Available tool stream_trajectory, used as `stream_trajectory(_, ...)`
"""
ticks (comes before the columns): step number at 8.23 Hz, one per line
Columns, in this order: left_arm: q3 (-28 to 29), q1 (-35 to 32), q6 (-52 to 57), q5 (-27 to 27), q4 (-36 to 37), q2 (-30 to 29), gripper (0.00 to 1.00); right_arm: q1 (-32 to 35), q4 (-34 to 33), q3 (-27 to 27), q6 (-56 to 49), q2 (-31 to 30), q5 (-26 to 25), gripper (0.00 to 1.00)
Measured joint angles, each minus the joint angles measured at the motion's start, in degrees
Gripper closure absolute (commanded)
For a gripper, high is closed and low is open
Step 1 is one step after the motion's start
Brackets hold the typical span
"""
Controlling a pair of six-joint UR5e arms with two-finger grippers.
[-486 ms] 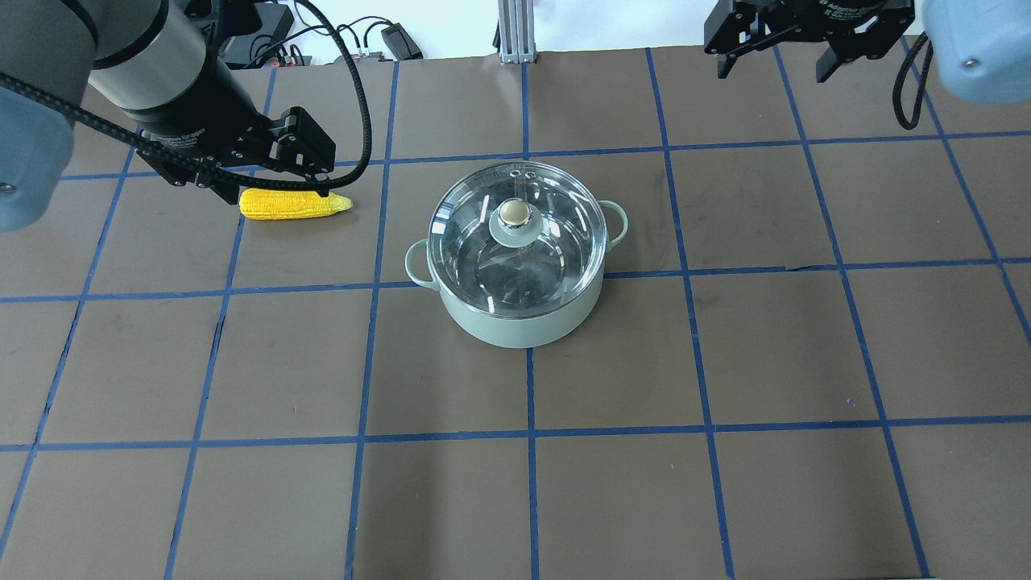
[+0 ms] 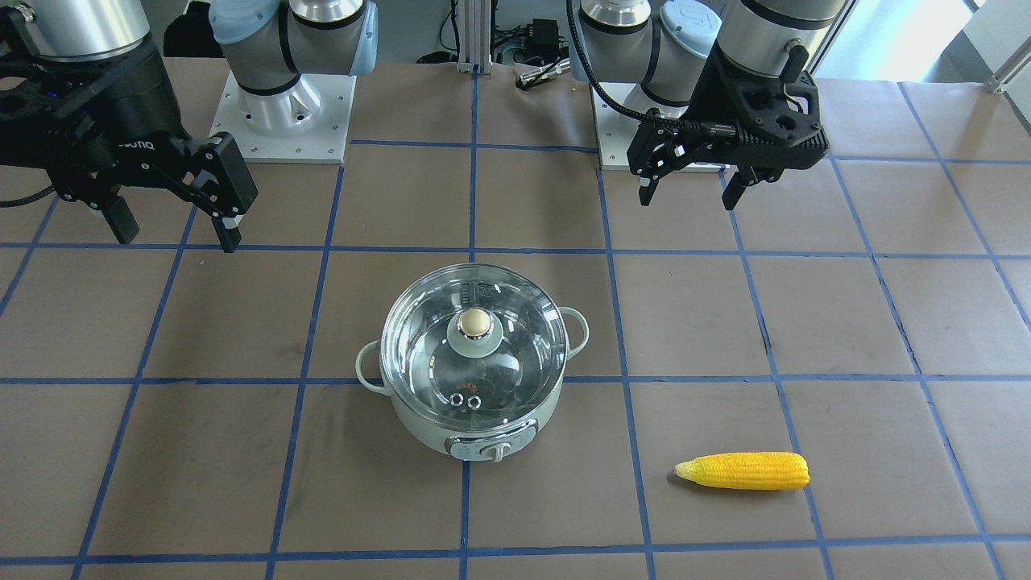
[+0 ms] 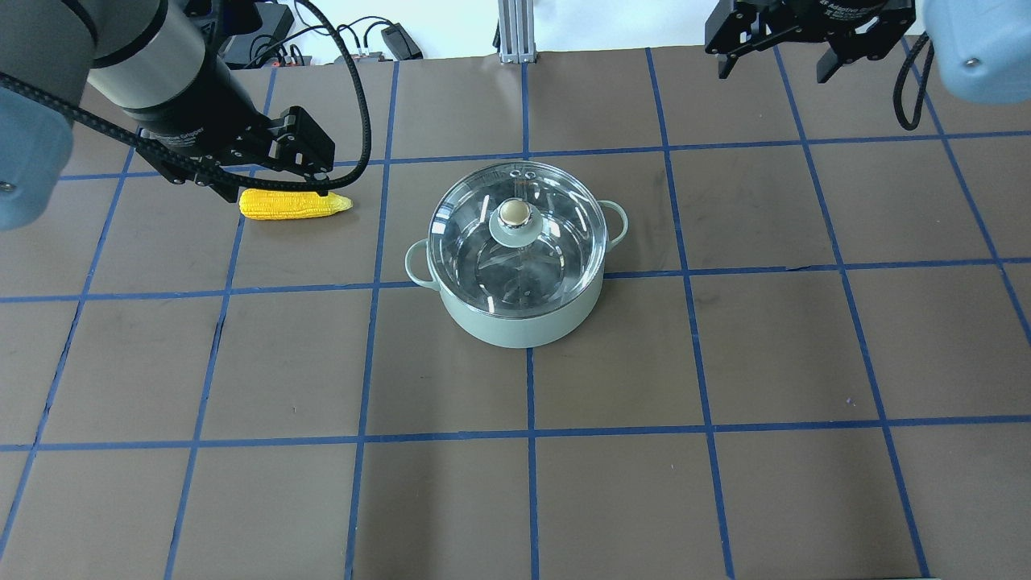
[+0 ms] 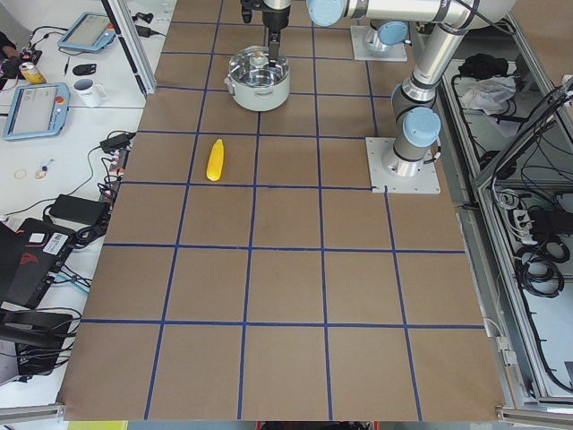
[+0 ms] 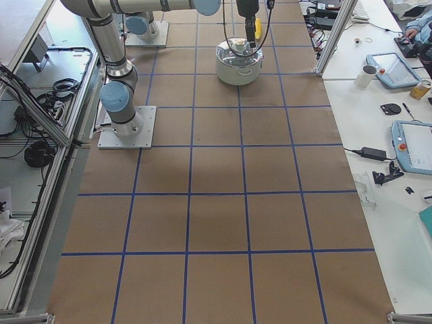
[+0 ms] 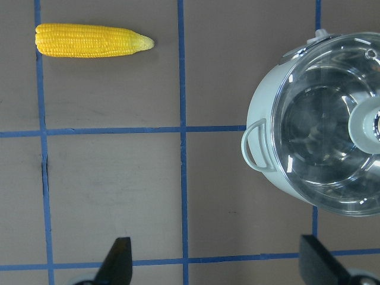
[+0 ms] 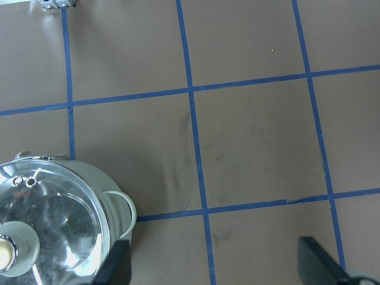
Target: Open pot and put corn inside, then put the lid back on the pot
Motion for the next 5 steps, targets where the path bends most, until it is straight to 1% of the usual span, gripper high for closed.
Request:
stream_trajectory(1, 0.2, 0.2, 2.01, 0.0, 0.16, -0.2, 0.0, 0.0, -0.01, 0.0, 0.01, 0.02, -0.04, 0.0)
stream_trajectory(2, 0.44, 0.72, 6.48, 0.02, 0.35, -0.38, 0.0, 0.0, -0.02, 0.0, 0.01, 0.02, -0.06, 0.0)
stream_trajectory(4, 0.73, 3.19, 21.65, 0.22, 0.67, -1.35, 0.0, -0.05, 0.22, 0.0, 0.1, -0.03, -0.13, 0.0)
stream_trajectory(5, 0.8, 5.66, 29.91, 0.21, 0.77, -2.84, 0.0, -0.07, 0.43, 0.0, 0.14, -0.12, -0.15, 0.0)
